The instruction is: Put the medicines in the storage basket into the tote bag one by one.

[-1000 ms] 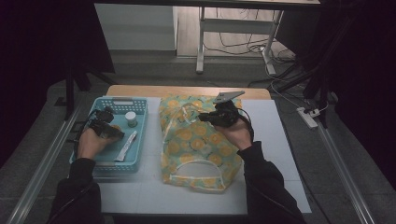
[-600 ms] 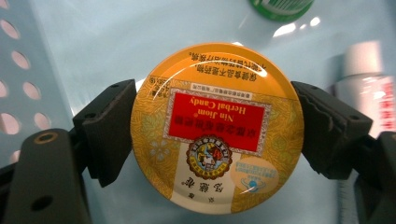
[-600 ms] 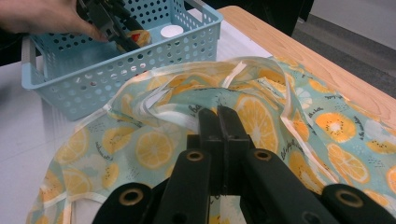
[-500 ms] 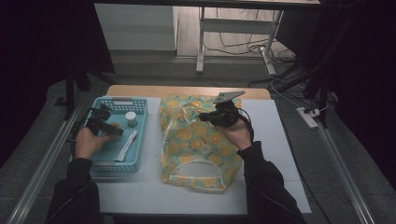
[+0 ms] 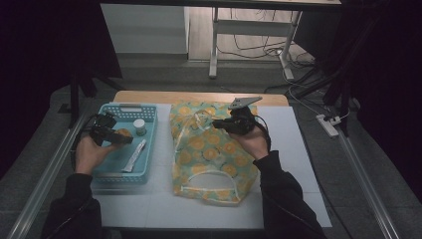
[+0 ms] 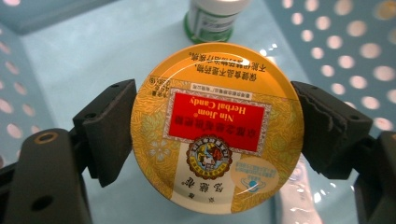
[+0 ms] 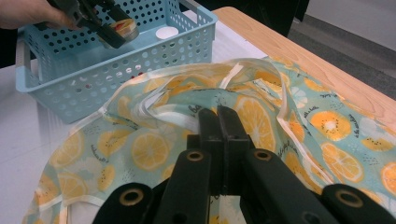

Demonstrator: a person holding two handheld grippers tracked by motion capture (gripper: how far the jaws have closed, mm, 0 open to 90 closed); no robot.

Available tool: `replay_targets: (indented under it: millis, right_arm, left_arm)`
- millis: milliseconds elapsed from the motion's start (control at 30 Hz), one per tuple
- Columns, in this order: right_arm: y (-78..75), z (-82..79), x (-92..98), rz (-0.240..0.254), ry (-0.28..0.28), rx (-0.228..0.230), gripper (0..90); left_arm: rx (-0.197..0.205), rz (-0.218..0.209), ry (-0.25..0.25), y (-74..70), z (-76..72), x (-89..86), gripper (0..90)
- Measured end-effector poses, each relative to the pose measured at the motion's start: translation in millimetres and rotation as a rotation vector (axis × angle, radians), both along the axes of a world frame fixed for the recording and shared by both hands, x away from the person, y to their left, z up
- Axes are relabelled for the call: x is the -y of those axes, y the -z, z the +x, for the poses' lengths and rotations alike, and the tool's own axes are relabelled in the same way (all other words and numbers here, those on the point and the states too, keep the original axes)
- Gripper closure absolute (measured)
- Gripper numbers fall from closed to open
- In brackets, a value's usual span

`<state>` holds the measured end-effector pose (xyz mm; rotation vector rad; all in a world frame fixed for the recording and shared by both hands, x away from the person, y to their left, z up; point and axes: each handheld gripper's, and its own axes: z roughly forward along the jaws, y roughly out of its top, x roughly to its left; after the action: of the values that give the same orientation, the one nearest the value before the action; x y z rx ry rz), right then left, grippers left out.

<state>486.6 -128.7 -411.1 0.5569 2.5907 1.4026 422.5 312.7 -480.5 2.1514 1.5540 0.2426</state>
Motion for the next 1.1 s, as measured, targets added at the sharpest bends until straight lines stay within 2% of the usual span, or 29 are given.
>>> replay_targets:
  millis: [300, 400, 1000, 1100]
  right_arm:
    - [0.3, -0.4, -0.9, 0.004, -0.002, 0.006, 90.0]
    - [0.2, -0.1, -0.1, 0.006, 0.000, 0.007, 90.0]
    - [2.0, 1.8, 1.2, 0.005, 0.007, 0.010, 90.0]
    - [1.7, 1.9, 1.7, 0.005, 0.009, 0.010, 90.0]
  left_arm:
    - [0.049, 0.002, 0.079, -20.3, -10.1, 17.1, 20.2]
    - [0.061, -0.009, 0.102, -25.9, -14.3, 23.5, 20.2]
    - [0.096, -0.023, 0.225, -46.6, -33.7, 58.8, 20.2]
    - [0.096, -0.046, 0.246, -50.3, -35.9, 65.4, 20.2]
